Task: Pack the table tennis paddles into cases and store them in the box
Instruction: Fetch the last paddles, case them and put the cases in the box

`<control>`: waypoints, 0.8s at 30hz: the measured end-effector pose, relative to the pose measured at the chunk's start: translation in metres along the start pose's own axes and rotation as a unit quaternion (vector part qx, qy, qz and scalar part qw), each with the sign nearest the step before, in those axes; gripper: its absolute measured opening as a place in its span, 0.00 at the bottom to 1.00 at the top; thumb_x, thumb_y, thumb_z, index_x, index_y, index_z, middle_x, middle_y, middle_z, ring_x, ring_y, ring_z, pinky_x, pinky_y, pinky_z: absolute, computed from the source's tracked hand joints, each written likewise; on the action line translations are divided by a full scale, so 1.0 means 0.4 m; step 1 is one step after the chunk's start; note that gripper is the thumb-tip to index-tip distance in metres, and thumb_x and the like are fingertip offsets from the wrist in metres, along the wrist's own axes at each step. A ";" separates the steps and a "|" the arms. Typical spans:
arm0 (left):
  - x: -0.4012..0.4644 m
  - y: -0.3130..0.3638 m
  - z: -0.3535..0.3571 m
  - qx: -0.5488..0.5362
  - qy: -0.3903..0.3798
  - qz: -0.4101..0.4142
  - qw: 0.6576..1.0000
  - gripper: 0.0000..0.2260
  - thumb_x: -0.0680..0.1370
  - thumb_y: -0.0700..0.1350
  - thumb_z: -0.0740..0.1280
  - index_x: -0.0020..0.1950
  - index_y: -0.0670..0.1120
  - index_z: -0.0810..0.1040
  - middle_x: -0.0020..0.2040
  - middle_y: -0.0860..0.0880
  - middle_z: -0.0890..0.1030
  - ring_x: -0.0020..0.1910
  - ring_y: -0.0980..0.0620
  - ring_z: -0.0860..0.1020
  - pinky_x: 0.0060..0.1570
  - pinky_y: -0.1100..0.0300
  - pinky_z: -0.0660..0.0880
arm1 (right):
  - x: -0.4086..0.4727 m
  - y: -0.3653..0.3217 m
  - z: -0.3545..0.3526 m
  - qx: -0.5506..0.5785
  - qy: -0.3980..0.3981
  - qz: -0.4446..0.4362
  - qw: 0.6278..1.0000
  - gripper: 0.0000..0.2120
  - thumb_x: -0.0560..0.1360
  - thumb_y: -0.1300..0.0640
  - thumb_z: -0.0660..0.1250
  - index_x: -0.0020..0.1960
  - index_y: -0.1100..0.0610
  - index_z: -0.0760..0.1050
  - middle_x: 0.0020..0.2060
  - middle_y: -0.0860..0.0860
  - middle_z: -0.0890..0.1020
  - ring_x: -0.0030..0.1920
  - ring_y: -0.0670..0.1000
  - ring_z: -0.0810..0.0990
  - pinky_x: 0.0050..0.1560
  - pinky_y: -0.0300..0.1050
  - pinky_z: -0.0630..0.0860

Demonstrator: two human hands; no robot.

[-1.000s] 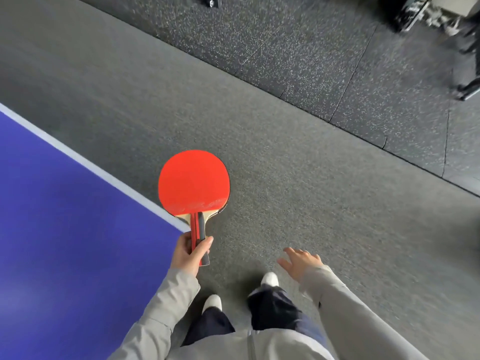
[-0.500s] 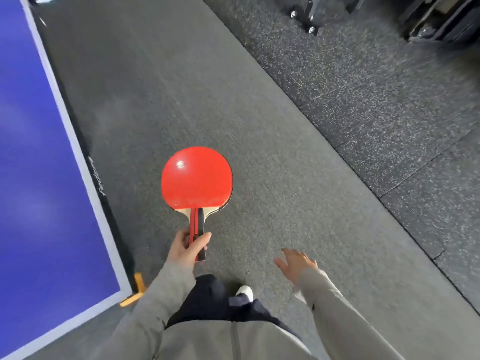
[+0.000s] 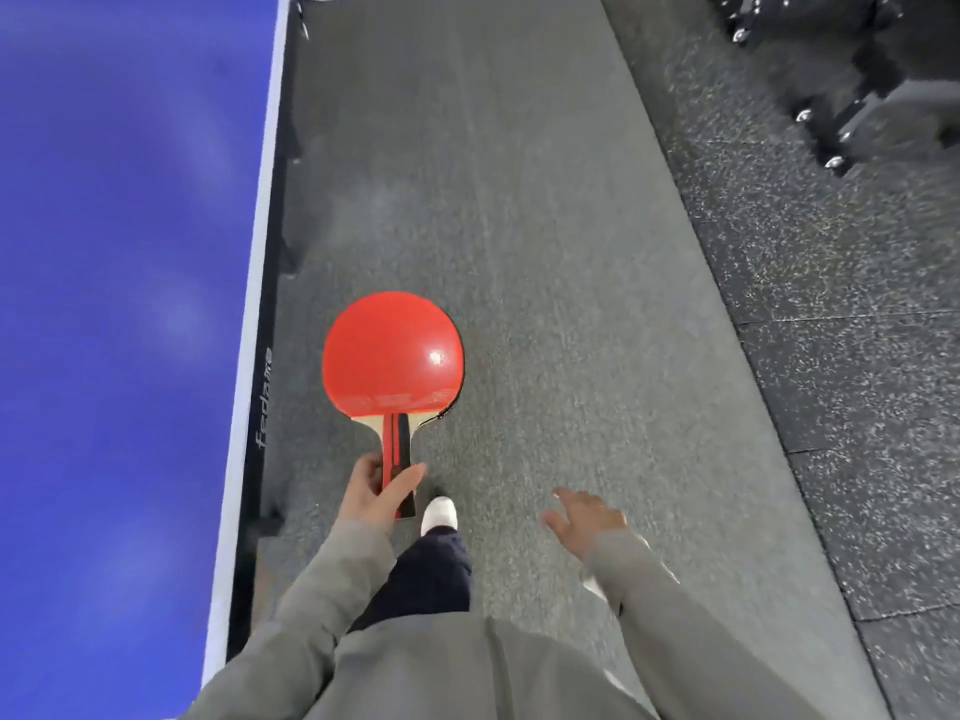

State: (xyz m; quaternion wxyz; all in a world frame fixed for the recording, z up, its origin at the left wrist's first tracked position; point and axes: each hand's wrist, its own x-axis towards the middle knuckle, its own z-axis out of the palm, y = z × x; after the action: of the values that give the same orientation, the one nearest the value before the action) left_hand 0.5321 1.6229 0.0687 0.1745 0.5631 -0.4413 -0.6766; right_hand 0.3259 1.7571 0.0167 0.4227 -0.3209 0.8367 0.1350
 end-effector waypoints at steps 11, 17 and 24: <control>0.297 0.254 0.084 -0.036 0.048 -0.001 0.998 0.13 0.76 0.39 0.67 0.58 0.37 0.70 0.43 0.46 0.74 0.37 0.56 0.75 0.28 0.74 0.71 | 0.292 -0.090 -0.411 -0.054 0.010 -0.044 0.998 0.26 0.80 0.42 0.51 0.75 0.51 0.57 0.73 0.54 0.65 0.72 0.55 0.65 0.71 0.53 0.62; 0.490 0.366 0.182 -0.074 0.107 -0.022 0.991 0.11 0.75 0.41 0.69 0.53 0.40 0.71 0.40 0.47 0.73 0.36 0.54 0.72 0.27 0.72 0.71 | 0.494 -0.153 -0.635 -0.078 0.014 -0.085 0.993 0.25 0.80 0.42 0.52 0.73 0.53 0.60 0.71 0.54 0.67 0.71 0.55 0.66 0.70 0.52 0.62; 0.707 0.555 0.288 -0.102 0.141 0.004 0.985 0.07 0.74 0.41 0.70 0.46 0.46 0.72 0.38 0.47 0.74 0.36 0.53 0.73 0.30 0.67 0.71 | 0.705 -0.240 -0.940 -0.105 0.025 -0.144 0.984 0.26 0.80 0.41 0.52 0.73 0.52 0.60 0.71 0.56 0.68 0.70 0.57 0.66 0.70 0.53 0.63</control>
State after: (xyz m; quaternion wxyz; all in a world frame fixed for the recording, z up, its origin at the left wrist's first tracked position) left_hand 0.2824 1.3398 0.0703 0.2949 0.6303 -0.3429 -0.6310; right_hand 0.0319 1.3781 0.0251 0.3808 -0.4837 0.7732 0.1520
